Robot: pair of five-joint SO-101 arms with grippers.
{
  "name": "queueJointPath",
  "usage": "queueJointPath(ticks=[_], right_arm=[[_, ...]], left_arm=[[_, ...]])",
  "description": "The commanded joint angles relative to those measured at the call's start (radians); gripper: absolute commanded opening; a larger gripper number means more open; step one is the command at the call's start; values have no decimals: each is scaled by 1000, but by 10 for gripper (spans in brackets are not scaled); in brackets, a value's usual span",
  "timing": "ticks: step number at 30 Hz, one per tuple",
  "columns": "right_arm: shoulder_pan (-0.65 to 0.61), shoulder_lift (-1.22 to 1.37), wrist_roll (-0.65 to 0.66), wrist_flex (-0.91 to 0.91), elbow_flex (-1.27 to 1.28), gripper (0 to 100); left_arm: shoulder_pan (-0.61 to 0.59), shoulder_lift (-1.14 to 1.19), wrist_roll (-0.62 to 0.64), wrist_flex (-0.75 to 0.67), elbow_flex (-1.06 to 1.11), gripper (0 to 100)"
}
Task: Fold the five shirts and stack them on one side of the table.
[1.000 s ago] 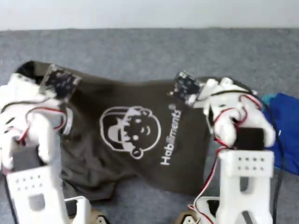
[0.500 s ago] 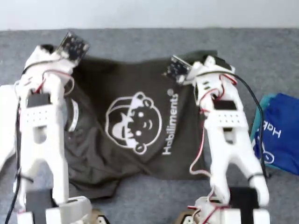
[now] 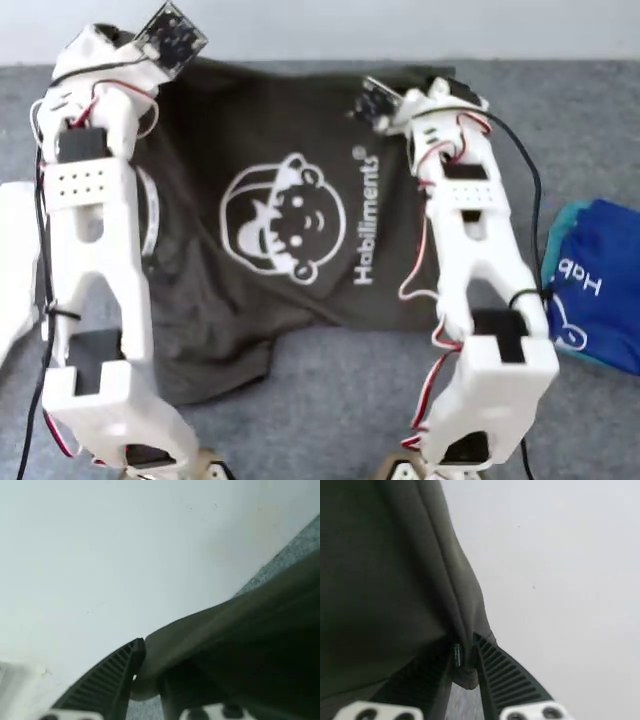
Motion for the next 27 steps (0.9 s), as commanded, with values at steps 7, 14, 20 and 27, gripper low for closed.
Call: queueJointPath(ticks=[7, 14, 20, 27], right_arm=[[-7, -96, -6, 205, -75, 9], [-1, -206, -6, 722, -75, 9], [1, -226, -49, 987, -75, 9], [-1, -228, -123, 1251, -75, 9]], left_arm=[[12, -25, -44, 273, -59, 13], [48, -52, -44, 717, -59, 13], [106, -52, -41, 1066, -59, 13], [120, -141, 60, 1119, 156, 13]])
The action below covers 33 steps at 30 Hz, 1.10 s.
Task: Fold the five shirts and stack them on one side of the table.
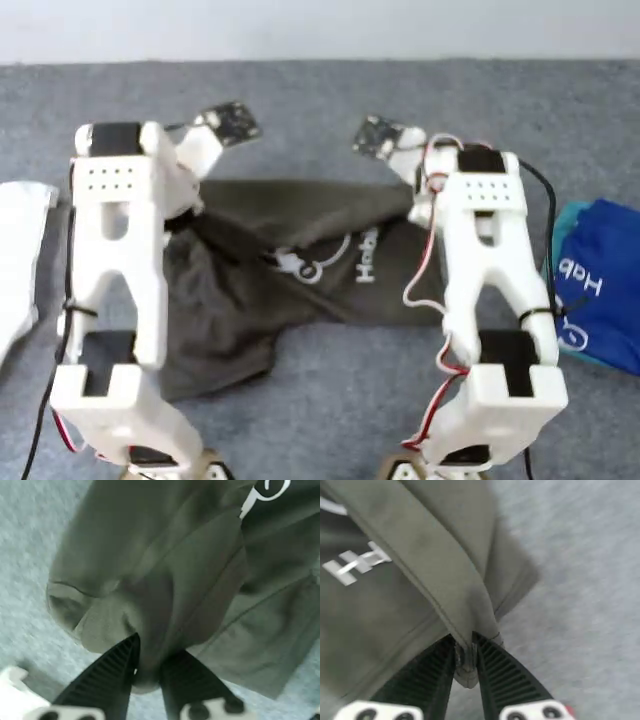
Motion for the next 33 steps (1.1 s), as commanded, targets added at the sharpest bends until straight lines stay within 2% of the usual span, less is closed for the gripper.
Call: queueJointPath(ticks=[1, 6, 10, 20, 27, 33], right_arm=[[-4, -67, -23, 142, -54, 9], [2, -67, -32, 305, -54, 9], [4, -61, -31, 380, -54, 9], [64, -59, 8, 377, -52, 9], [81, -68, 11, 262, -55, 9], [93, -70, 14, 334, -180, 9]], left_arm=[[12, -118, 17, 32, 165, 13], [5, -241, 17, 32, 469, 14], [-6, -279, 17, 29, 613, 14], [-127, -288, 2, 34, 707, 14], [-161, -290, -25, 34, 776, 14], [-275, -393, -40, 35, 748, 15]])
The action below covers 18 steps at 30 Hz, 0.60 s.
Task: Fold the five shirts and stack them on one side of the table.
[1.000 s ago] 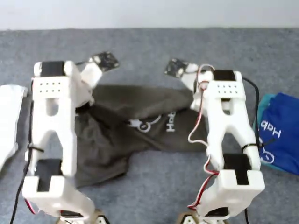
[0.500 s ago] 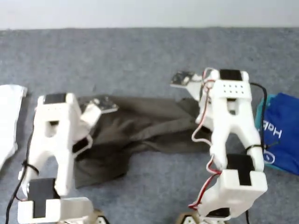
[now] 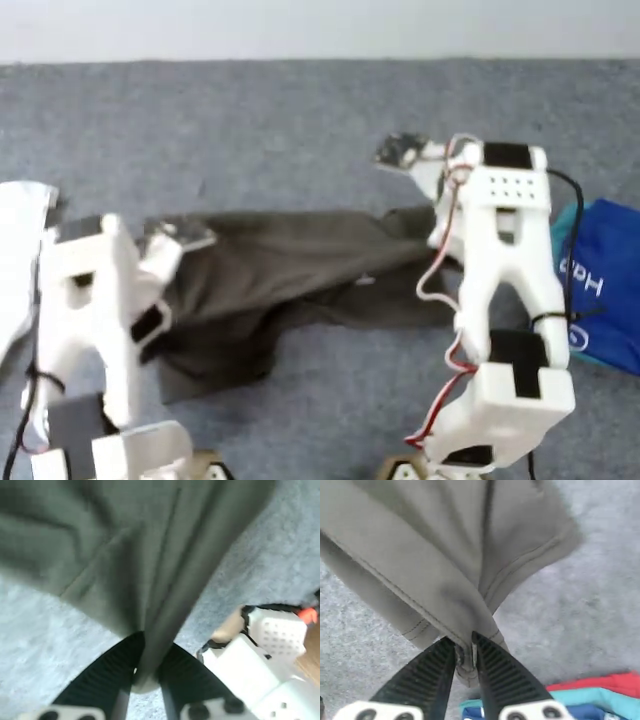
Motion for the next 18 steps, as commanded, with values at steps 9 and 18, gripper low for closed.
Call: queueJointPath(ticks=[9, 18], right_arm=[[25, -59, 84, 101, -107, 10], [30, 1, 84, 139, -109, 144]], left_arm=[[75, -192, -72, 23, 206, 15], [72, -203, 3, -9, 151, 111]])
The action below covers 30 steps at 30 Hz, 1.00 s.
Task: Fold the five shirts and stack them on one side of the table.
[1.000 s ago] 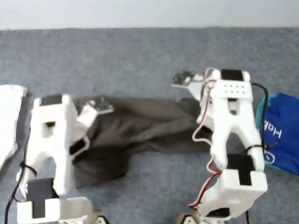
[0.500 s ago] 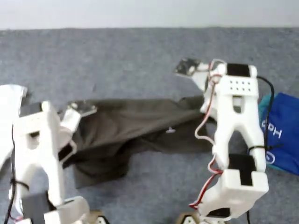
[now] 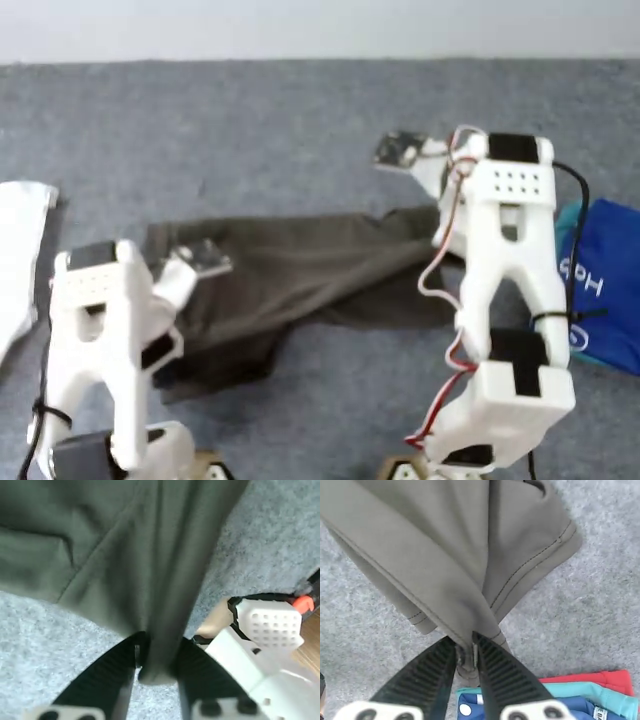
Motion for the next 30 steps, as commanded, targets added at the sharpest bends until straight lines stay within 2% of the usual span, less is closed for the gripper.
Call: queueJointPath(ticks=[1, 4, 15, 20, 24, 26, 28, 30], right_arm=[[33, -8, 12, 56, -48, 195], [41, -19, 12, 90, -55, 300], [51, -87, 2, 97, -129, 303], [50, -85, -100, 42, -127, 303], [47, -27, -153, 15, -127, 303], [45, 21, -221, -19, -127, 303], [30, 70, -316, -59, -132, 290], [2, 105, -404, -104, -133, 229]], left_arm=[[3, -28, 23, 15, -53, 111], [2, -28, 26, 37, -91, 111], [-222, -28, 26, 41, -337, 117], [-235, -106, 23, 41, -308, 118], [-235, -198, 31, 37, -278, 174], [-216, -210, 114, 2, -278, 173], [-183, -210, 275, -72, -286, 152], [-127, -210, 396, -143, -282, 124]])
